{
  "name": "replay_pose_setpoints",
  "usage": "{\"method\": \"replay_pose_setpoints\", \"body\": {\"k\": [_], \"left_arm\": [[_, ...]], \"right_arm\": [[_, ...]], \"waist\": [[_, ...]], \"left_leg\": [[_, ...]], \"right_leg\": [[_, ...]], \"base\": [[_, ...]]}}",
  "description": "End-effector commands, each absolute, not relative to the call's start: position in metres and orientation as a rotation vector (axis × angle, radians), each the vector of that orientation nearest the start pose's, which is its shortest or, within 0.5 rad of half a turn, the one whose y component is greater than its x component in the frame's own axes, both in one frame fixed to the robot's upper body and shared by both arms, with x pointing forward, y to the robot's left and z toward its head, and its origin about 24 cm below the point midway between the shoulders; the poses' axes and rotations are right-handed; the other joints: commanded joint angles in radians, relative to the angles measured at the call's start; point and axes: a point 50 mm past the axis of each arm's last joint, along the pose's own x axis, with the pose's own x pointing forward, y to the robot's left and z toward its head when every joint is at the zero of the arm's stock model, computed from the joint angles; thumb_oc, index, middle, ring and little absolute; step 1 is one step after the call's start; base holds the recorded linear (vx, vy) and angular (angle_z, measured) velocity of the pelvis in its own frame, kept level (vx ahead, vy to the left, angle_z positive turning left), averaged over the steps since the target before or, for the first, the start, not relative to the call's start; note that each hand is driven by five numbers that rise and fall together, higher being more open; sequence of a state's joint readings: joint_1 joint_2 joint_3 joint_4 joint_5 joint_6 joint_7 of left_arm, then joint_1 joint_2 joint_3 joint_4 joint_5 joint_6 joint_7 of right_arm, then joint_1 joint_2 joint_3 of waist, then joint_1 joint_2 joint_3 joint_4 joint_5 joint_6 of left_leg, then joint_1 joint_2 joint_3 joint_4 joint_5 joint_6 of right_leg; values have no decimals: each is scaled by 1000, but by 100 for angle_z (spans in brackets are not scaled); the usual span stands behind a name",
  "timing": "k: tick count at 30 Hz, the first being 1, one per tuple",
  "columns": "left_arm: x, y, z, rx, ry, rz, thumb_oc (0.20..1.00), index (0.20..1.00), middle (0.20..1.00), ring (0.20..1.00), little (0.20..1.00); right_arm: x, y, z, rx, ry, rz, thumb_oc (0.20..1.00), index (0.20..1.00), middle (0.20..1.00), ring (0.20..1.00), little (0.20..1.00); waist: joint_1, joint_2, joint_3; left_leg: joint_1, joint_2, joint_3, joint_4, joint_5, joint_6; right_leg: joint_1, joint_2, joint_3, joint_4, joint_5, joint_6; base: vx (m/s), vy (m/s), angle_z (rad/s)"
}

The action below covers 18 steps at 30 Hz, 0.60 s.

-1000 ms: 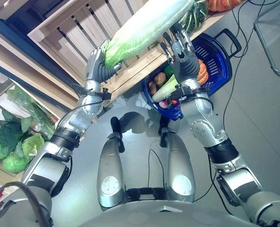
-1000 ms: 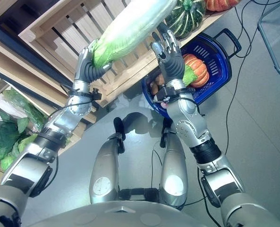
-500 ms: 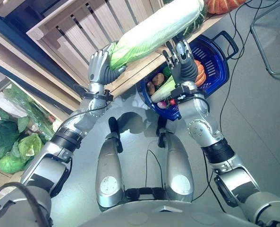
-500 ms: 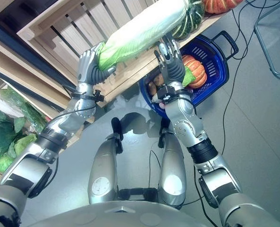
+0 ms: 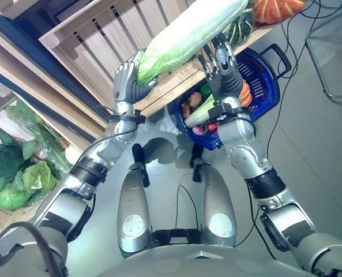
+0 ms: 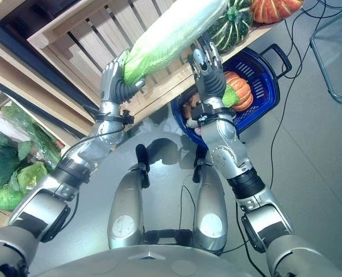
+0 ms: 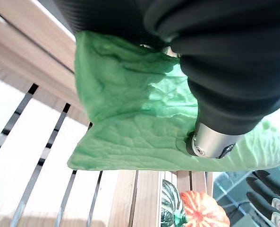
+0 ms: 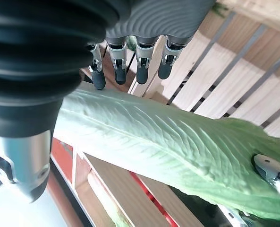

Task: Pick up fruits and vegetables into the basket

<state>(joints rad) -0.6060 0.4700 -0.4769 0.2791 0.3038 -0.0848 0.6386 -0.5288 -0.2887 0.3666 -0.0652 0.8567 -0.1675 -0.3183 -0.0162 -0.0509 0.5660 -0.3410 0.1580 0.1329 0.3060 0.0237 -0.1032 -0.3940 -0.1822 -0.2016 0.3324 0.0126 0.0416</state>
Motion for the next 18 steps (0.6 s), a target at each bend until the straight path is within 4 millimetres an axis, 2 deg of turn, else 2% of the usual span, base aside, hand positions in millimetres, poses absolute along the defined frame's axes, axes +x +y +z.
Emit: {"method": "replay_pose_setpoints", "body": {"k": [1, 6, 10, 18], "left_arm": [[320, 117, 180, 575, -747, 163, 200, 200, 200, 200, 200], [326, 127, 166, 427, -609, 196, 200, 200, 200, 200, 200], [327, 134, 161, 335, -564, 232, 200, 200, 200, 200, 200], [323, 143, 168, 106, -590, 242, 200, 200, 200, 200, 200]], "right_arm": [[280, -77, 246, 576, -655, 455, 1000, 1000, 1000, 1000, 1000], [270, -79, 260, 507, -746, 450, 1000, 1000, 1000, 1000, 1000], [267, -81, 267, 475, -779, 424, 1000, 1000, 1000, 1000, 1000], [269, -95, 267, 468, -784, 326, 1000, 1000, 1000, 1000, 1000]], "waist": [[2, -46, -64], [-1, -44, -68], [-3, -40, -74], [-8, -40, -82]], "left_leg": [[22, -26, 46, 36, -63, 22], [28, -26, 46, 40, -62, 22], [30, -27, 47, 44, -62, 21], [41, -23, 54, 46, -66, 21]], "right_leg": [[77, -31, 13, -29, -3, 81], [84, -32, 19, -27, -6, 77], [88, -32, 25, -27, -9, 74], [102, -34, 26, -33, -11, 70]], "base": [[0, 0, 0], [0, 0, 0], [4, 25, -1], [0, 0, 0]]}}
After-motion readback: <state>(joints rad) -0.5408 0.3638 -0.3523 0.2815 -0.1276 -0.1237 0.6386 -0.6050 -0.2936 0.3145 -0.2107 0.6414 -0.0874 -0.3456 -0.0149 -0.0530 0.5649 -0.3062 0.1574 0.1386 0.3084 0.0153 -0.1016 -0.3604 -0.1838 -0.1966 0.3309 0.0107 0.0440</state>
